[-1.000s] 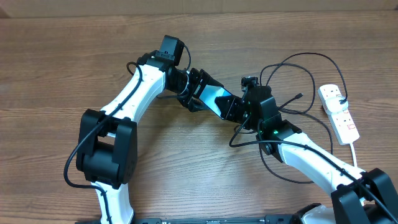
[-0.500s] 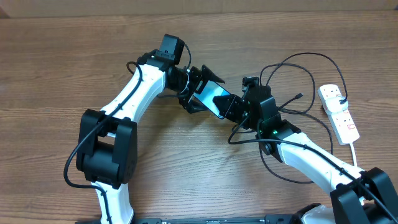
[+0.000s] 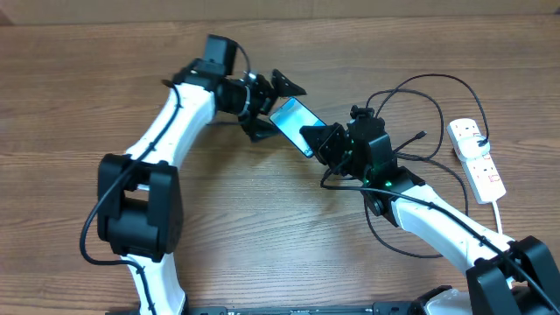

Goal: Plug charger to phone and switch on socket
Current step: 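Open the left gripper off the phone and swing it left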

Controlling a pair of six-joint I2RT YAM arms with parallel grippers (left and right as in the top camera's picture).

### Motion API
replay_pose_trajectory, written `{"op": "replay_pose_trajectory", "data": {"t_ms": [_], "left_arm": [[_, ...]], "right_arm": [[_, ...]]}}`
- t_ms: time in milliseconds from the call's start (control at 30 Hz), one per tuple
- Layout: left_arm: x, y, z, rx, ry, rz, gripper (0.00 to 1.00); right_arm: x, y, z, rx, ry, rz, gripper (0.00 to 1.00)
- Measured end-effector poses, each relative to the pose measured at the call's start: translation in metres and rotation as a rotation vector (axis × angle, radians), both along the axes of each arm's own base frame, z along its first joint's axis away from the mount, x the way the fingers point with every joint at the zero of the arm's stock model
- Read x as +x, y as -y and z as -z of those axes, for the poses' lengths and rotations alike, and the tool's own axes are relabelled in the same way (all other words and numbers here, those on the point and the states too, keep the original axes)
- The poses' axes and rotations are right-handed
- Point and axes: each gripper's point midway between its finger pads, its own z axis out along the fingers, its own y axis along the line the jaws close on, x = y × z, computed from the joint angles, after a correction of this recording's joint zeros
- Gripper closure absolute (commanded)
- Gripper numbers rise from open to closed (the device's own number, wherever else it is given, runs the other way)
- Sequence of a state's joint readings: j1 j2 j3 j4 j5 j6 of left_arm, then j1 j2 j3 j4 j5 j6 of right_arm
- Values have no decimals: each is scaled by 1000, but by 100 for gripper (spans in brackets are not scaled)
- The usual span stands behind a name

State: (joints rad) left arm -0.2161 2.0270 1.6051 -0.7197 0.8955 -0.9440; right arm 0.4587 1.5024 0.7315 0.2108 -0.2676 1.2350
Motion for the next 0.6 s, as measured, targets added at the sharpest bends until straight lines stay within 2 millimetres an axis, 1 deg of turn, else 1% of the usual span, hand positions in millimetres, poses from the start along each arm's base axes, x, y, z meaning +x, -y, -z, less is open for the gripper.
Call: {"op": "replay_pose_trajectory", "data": {"t_ms": [67,133,200,267,300,333,367,400,500,567,600], "left_arm": [[3,-17,-9,15,34,-2,0],[10,-40,-33,46,119,-17,0],[6,-69,-57,108,168,-53,0],[-2,-95,-83,169,231,-90,0],[-9,-114,-100,214,269,-121,0],[-16,-127,-110,248,290,-143,0],[-28,-150,-128,311,330,-183,0],[-35,-162,-136,350,345,-205,0],[-64,-194,-147,469,335,-262,0],[-80,-213,-150,527,316,-299,0],[-84,-218,-152,544,311,-312,0]], "right_arm": [[-1,-3,-2,44,-36,12,96],[-10,-5,7,86,-128,17,96],[-15,-9,8,123,-171,17,96],[-19,-14,6,173,-216,13,96],[-21,-16,5,198,-245,9,96],[-24,-18,5,218,-268,2,96],[-30,-24,3,258,-312,-18,96],[-33,-26,2,274,-333,-28,96],[-48,-39,-2,325,-404,-82,96],[-59,-49,-3,352,-454,-113,96],[-65,-56,-4,364,-480,-129,96]]}}
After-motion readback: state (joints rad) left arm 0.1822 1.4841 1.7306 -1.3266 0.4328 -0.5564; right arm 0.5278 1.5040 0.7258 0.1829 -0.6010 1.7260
